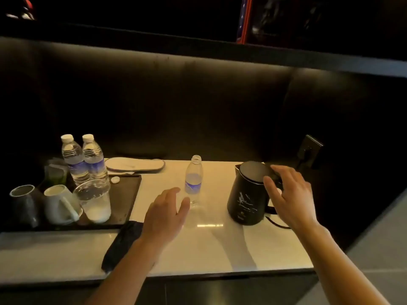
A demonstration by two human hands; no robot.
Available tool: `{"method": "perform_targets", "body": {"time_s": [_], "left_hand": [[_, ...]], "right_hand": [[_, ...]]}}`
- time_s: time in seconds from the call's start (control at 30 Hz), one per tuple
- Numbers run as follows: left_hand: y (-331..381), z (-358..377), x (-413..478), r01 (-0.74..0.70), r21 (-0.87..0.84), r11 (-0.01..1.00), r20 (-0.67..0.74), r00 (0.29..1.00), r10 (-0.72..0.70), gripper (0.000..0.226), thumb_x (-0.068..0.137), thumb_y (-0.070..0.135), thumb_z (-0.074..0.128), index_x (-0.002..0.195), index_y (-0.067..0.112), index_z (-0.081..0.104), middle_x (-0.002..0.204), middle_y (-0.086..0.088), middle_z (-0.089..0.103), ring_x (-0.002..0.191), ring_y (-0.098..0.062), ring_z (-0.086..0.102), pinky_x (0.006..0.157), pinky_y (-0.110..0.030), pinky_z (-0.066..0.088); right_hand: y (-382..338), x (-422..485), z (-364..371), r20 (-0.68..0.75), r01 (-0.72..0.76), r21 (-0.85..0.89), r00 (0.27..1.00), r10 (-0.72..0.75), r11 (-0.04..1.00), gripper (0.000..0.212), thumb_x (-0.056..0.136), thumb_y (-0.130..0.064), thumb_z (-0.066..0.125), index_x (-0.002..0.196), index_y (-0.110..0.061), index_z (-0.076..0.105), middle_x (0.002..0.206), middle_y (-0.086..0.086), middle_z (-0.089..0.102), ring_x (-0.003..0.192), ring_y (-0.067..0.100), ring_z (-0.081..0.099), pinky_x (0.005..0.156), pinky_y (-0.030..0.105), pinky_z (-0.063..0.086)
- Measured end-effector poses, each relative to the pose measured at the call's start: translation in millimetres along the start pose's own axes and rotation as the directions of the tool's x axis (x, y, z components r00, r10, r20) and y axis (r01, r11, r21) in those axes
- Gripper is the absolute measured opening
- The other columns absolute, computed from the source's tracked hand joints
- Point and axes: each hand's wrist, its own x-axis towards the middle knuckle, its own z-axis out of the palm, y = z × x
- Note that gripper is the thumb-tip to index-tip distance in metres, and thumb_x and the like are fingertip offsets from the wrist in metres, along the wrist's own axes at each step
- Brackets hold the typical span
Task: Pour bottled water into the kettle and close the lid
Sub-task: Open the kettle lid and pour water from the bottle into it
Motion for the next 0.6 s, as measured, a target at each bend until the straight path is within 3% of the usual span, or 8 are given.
{"method": "perform_targets", "body": {"time_s": [0.13,0.3,0.47,0.6], "left_hand": [[-19.6,20.4,39.9,0.06,0.019,0.998,0.064,0.996,-0.061,0.07,0.094,0.069,0.043,0.144,0.02,0.046,0.143,-0.005,0.059,0.119,-0.023,0.063,0.089,-0.033,0.051],[-29.8,53.9,76.4,0.193,-0.076,0.978,0.189,0.966,-0.176,0.089,0.086,0.068,0.062,0.153,0.02,0.03,0.154,-0.007,0.047,0.133,-0.029,0.052,0.097,-0.041,0.051],[-31.0,84.9,96.8,0.273,-0.26,0.926,0.223,0.95,-0.218,0.084,0.081,0.05,0.08,0.146,0.023,0.035,0.141,-0.005,0.053,0.121,-0.026,0.057,0.094,-0.045,0.058],[-30.4,104.4,101.1,0.295,-0.39,0.872,0.215,0.95,-0.225,0.077,0.081,0.038,0.084,0.14,0.026,0.035,0.139,-0.004,0.052,0.114,-0.019,0.053,0.087,-0.034,0.054]], "right_hand": [[15.5,17.8,36.2,0.12,-0.059,-0.12,0.99,0.074,0.991,0.062,0.093,-0.079,0.025,0.136,-0.037,0.042,0.132,-0.004,0.061,0.122,0.02,0.054,0.096,0.046,0.038],[33.8,31.6,69.8,0.257,-0.114,-0.195,0.953,0.163,0.974,0.084,0.087,-0.088,0.024,0.147,-0.031,0.037,0.15,0.0,0.049,0.136,0.023,0.043,0.103,0.055,0.032],[43.7,30.0,83.9,0.323,-0.136,-0.182,0.927,0.19,0.974,0.086,0.083,-0.09,0.018,0.149,-0.037,0.034,0.157,-0.004,0.037,0.141,0.018,0.027,0.11,0.049,0.017],[50.6,35.1,80.5,0.347,-0.117,-0.122,0.925,0.153,0.986,0.074,0.086,-0.086,0.02,0.146,-0.044,0.034,0.156,-0.008,0.038,0.141,0.015,0.028,0.105,0.039,0.014]]}}
